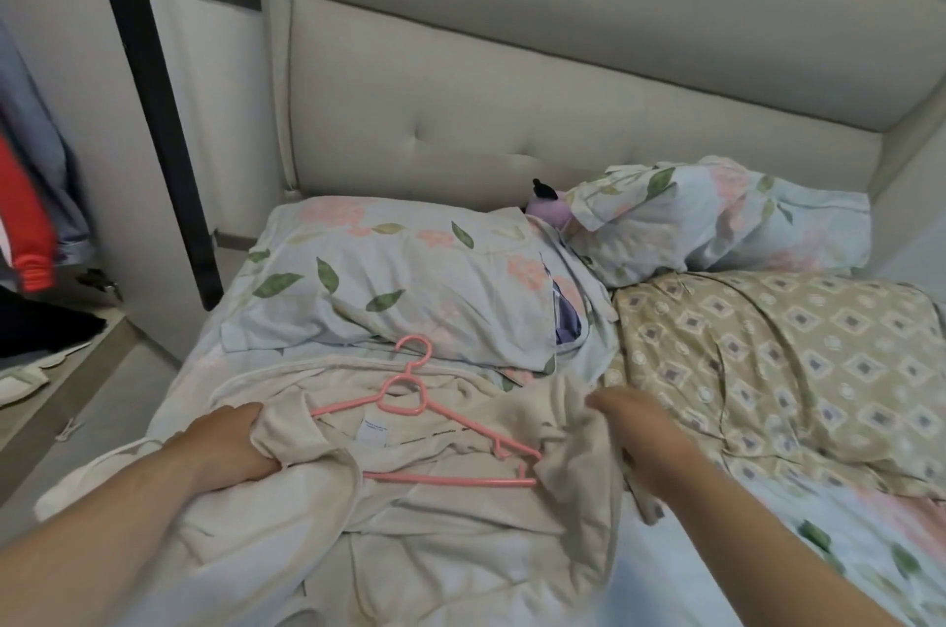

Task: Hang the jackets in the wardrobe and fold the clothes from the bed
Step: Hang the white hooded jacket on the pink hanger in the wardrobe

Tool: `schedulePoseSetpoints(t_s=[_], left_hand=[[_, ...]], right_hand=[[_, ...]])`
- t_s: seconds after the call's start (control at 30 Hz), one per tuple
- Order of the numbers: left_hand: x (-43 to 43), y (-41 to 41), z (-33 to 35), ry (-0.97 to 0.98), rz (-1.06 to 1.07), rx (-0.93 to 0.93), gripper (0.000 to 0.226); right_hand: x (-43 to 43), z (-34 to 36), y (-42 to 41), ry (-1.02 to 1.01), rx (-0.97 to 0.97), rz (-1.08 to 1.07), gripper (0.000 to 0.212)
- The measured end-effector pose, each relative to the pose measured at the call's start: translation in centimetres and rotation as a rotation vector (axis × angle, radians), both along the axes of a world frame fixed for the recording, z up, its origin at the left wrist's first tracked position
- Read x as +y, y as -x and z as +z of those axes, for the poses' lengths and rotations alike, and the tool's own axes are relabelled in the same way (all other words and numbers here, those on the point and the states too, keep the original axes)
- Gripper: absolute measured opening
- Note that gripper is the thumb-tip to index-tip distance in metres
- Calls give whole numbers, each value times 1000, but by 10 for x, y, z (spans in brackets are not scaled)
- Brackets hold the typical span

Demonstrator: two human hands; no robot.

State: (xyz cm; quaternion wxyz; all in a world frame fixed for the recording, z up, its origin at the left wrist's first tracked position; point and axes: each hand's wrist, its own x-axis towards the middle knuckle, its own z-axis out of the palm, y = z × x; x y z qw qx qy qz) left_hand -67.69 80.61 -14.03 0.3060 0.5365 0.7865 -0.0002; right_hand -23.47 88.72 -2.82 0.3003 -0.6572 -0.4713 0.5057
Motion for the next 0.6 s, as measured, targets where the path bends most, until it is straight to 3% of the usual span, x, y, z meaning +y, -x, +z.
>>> schedulePoseSetpoints(t_s=[0.1,0.17,0.23,0.37,0.43,0.53,0.6], left_hand=[[-4,3,-8,-22,57,7,85],[-7,2,-12,-66,100,-7,78],[-9,-1,-10,-93,106,-25,72],[-27,-10,2,-189,158,-138,56],[-40,-13,10,-251,228,-239,57],[-48,-15,17,-327,287,-321,69],[-44,-14,17,-416,453,-170,73]], right_hand=[[-11,29,17,51,483,-21,22],[-28,31,45,27,525,72,11],[-48,17,79,-14,396,214,10],[-85,-36,121,-7,-189,807,24],[-96,-53,123,-29,-350,982,23],[-93,-56,114,-138,-273,745,24],[-77,-55,102,-273,-311,505,27]])
